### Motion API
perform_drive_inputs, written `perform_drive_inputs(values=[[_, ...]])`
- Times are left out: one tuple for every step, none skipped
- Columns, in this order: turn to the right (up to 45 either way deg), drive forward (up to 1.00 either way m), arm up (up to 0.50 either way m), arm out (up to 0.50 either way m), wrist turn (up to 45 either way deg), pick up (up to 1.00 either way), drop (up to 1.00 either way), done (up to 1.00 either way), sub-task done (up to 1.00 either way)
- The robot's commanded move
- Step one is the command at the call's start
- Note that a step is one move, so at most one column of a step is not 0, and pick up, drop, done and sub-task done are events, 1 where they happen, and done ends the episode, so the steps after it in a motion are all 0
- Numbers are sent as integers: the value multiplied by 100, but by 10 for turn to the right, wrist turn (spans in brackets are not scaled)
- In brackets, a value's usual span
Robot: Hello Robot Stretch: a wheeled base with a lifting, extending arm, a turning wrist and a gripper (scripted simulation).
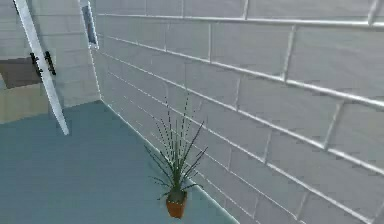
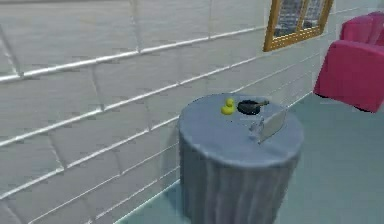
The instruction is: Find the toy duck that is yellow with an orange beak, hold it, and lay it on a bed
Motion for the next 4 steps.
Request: perform_drive_inputs(values=[[450,0,0,0,0,0,0,0,0],[450,0,0,0,0,0,0,0,0],[450,0,0,0,0,0,0,0,0],[60,0,0,0,0,0,0,0,0]])
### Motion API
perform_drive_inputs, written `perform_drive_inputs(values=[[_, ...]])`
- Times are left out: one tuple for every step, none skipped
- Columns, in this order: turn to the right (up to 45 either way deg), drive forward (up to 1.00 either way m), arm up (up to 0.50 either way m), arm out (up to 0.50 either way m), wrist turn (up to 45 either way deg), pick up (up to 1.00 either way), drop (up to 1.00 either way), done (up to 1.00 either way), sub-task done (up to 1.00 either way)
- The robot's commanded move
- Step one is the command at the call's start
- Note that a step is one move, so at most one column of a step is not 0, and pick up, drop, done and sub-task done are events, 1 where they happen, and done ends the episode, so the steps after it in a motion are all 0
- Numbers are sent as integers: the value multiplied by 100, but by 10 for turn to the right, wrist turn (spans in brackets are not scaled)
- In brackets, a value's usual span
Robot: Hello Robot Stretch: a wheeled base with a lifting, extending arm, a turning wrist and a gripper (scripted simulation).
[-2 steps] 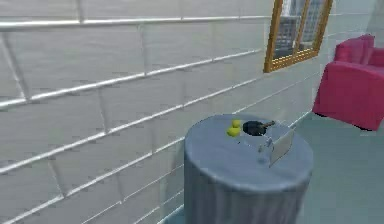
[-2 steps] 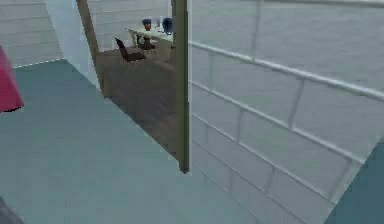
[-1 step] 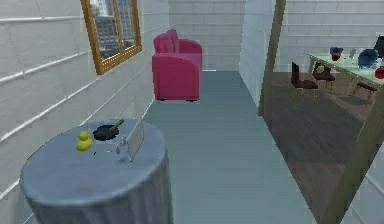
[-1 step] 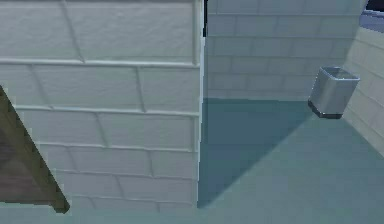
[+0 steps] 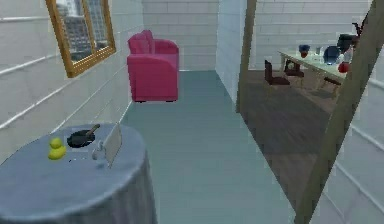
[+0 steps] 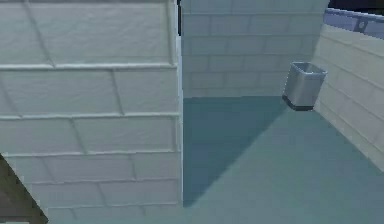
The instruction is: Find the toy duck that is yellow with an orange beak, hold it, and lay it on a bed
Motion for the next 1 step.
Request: perform_drive_inputs(values=[[0,75,0,0,0,0,0,0,0]])
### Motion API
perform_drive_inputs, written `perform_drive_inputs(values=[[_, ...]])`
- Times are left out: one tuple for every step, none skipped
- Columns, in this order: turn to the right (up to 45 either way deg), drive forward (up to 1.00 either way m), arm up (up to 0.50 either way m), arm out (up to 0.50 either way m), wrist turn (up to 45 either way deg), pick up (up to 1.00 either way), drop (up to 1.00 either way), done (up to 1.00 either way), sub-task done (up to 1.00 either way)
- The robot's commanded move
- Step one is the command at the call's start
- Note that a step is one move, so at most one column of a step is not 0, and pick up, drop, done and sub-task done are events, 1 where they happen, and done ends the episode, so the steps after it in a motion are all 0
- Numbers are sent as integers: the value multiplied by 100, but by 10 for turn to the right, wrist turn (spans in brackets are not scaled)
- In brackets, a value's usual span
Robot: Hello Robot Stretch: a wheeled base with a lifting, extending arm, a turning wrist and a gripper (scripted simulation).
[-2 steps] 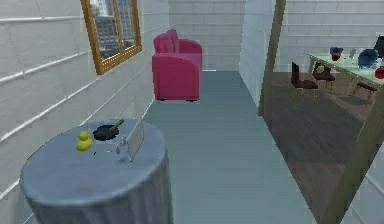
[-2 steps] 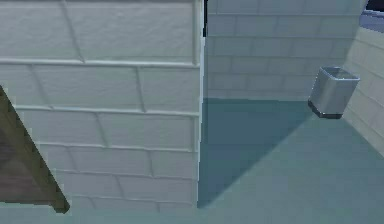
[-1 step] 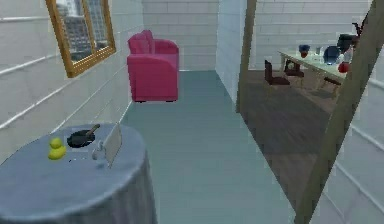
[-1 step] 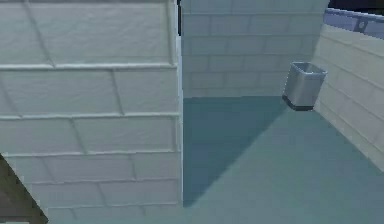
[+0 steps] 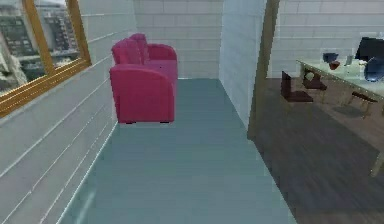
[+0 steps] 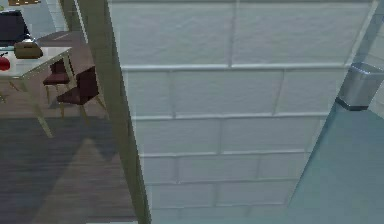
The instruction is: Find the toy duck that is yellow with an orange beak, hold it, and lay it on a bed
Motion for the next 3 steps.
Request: perform_drive_inputs(values=[[30,0,0,0,0,0,0,0,0],[0,25,0,0,0,0,0,0,0],[-360,0,0,0,0,0,0,0,0]])
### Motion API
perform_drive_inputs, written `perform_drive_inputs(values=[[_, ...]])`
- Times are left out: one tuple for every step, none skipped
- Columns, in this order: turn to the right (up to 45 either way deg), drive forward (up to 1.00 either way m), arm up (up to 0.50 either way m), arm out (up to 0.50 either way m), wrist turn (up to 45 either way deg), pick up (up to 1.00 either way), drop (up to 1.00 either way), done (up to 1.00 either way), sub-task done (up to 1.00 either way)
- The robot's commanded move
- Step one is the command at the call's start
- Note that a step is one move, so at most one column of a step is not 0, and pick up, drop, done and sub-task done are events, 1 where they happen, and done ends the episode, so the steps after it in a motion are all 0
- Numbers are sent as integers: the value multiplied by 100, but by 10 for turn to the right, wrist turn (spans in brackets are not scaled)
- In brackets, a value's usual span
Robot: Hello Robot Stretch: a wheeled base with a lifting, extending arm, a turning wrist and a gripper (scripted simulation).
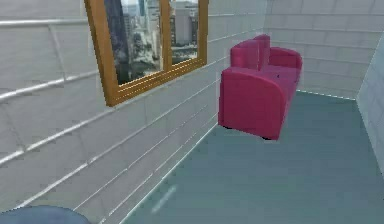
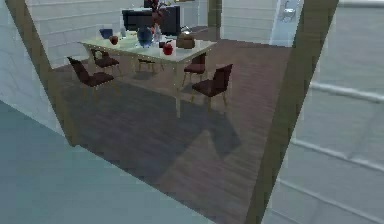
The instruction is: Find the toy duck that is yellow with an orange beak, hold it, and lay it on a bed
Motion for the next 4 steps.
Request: perform_drive_inputs(values=[[0,55,0,0,0,0,0,0,0],[-450,0,0,0,0,0,0,0,0],[-90,0,0,0,0,0,0,0,0],[0,50,0,0,0,0,0,0,0]])
